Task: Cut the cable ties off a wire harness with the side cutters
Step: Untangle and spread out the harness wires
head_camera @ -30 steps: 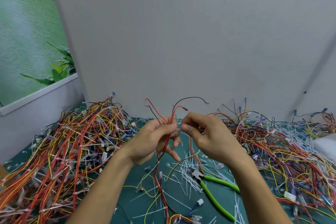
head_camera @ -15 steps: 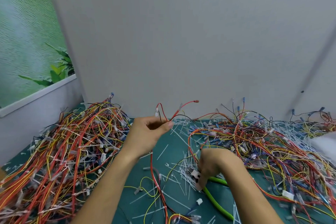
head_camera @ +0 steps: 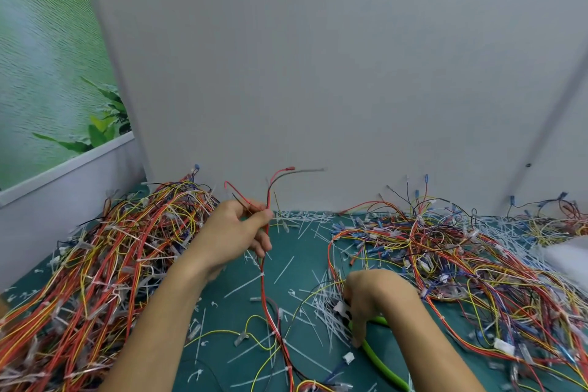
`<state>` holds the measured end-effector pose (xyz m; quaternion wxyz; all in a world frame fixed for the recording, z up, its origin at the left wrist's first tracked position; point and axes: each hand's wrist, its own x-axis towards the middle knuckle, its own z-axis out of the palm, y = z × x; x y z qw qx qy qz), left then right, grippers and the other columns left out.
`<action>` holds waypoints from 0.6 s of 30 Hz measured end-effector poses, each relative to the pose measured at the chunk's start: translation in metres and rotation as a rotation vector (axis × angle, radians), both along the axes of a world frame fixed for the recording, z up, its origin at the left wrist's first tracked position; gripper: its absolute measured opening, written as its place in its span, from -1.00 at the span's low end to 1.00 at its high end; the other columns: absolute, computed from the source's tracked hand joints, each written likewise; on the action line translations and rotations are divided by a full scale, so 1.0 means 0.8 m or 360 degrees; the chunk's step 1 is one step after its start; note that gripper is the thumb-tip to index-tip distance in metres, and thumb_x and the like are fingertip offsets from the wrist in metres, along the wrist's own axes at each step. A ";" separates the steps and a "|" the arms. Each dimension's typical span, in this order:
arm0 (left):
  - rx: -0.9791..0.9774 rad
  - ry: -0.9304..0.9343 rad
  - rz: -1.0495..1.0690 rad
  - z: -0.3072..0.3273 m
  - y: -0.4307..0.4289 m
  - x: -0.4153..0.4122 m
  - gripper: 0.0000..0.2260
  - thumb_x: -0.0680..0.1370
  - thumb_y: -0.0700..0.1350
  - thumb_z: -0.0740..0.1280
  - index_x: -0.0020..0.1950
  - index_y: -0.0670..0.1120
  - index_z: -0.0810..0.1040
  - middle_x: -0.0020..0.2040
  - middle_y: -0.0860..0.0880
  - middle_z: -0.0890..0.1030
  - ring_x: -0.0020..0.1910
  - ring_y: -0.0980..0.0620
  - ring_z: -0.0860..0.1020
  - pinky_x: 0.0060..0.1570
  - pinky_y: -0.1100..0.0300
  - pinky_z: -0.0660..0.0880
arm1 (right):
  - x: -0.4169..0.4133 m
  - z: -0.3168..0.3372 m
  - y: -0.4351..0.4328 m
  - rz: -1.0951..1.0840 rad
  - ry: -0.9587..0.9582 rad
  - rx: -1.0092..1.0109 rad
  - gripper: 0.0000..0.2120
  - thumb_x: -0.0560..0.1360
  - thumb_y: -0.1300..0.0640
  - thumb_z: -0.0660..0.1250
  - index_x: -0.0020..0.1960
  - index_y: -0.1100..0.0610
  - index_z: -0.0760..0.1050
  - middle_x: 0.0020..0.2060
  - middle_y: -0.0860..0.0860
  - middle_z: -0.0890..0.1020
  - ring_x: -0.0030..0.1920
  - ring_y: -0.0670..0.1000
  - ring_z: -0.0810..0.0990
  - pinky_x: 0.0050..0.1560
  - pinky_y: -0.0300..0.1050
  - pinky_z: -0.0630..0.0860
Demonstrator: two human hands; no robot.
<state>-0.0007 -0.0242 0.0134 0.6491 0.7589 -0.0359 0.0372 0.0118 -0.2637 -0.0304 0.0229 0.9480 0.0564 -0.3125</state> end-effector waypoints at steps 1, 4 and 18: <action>-0.0048 0.0016 -0.0038 0.002 0.000 -0.001 -0.87 0.65 -0.21 0.32 0.04 -0.29 0.55 -0.39 -0.19 0.60 -0.39 -0.16 0.58 -0.43 0.15 0.56 | 0.001 -0.002 0.000 0.0001 -0.0007 0.0005 -0.51 0.29 -0.05 0.68 0.11 0.12 0.60 0.15 0.06 0.66 0.10 0.16 0.62 0.00 -0.05 0.53; -0.0283 0.0051 -0.0164 0.007 -0.004 -0.007 -0.89 0.65 -0.27 0.28 -0.02 -0.30 0.51 -0.35 -0.16 0.55 -0.42 -0.11 0.58 -0.48 0.17 0.55 | 0.003 -0.004 -0.001 -0.0006 -0.0036 0.0028 -0.53 0.29 -0.05 0.66 0.08 0.11 0.59 0.13 0.04 0.66 0.11 0.15 0.63 0.04 -0.05 0.57; -0.0651 0.0147 -0.0289 0.008 -0.026 -0.014 -0.94 0.63 -0.28 0.28 -0.04 -0.21 0.46 -0.30 -0.18 0.50 -0.44 -0.04 0.55 -0.51 0.22 0.51 | 0.003 -0.011 0.005 -0.0067 -0.0133 0.0118 -0.67 0.31 0.09 0.57 0.04 0.10 0.61 -0.07 0.03 0.63 -0.08 0.11 0.61 -0.09 -0.08 0.58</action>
